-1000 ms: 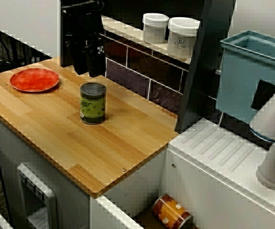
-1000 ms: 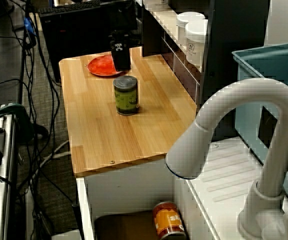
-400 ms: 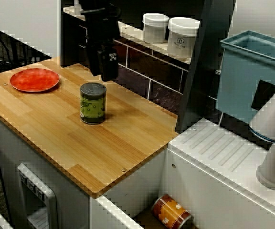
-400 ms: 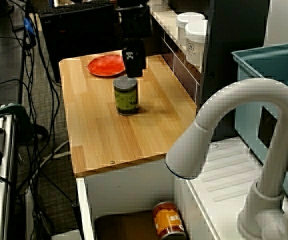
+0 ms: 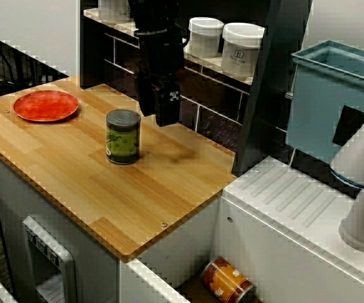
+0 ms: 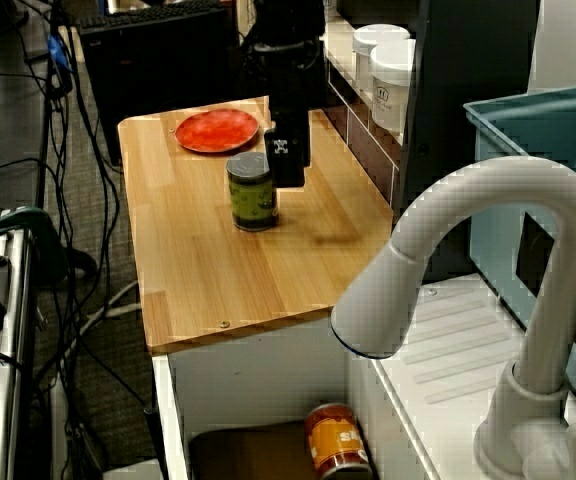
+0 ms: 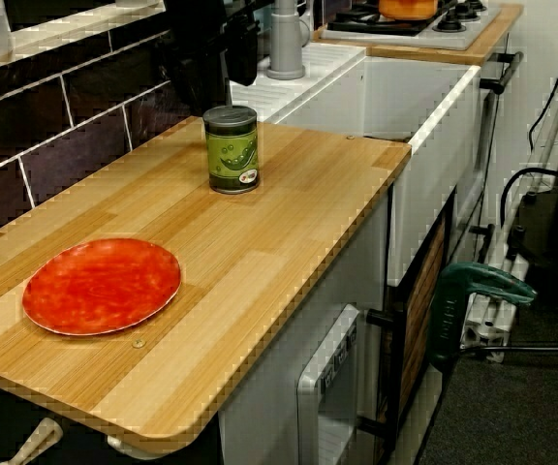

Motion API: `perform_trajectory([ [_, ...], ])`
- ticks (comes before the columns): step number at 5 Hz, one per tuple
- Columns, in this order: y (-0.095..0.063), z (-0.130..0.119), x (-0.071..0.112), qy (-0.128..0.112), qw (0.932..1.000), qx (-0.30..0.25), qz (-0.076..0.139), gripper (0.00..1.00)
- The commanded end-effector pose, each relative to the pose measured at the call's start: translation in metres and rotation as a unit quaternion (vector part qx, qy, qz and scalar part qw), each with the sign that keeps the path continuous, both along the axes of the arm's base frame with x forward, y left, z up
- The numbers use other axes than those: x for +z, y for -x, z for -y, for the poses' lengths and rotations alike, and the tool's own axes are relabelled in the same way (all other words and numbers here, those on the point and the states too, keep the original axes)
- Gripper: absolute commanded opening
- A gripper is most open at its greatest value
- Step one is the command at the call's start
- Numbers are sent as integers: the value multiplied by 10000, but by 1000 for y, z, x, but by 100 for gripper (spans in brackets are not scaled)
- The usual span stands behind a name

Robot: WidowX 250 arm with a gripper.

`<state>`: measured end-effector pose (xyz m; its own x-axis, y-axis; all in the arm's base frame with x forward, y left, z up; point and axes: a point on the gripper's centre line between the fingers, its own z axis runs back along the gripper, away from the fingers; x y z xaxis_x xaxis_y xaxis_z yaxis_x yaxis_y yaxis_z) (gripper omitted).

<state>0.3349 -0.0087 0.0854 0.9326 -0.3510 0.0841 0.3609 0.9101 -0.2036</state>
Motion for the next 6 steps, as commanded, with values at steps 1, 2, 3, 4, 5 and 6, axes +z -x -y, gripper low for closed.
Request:
perform_trajectory([
  [1,-4,-10,-11,-286,9967,-698,285,100],
  [2,-4,-17,-20,-567,9893,-1339,141,100],
  [3,-2,-23,-17,-629,9757,-2097,69,100],
  [4,3,-23,-15,-684,9657,-2503,-65,100],
  [5,9,-25,-9,-514,9612,-2701,-203,100],
  [6,18,-36,-3,-393,9613,-2716,-247,100],
])
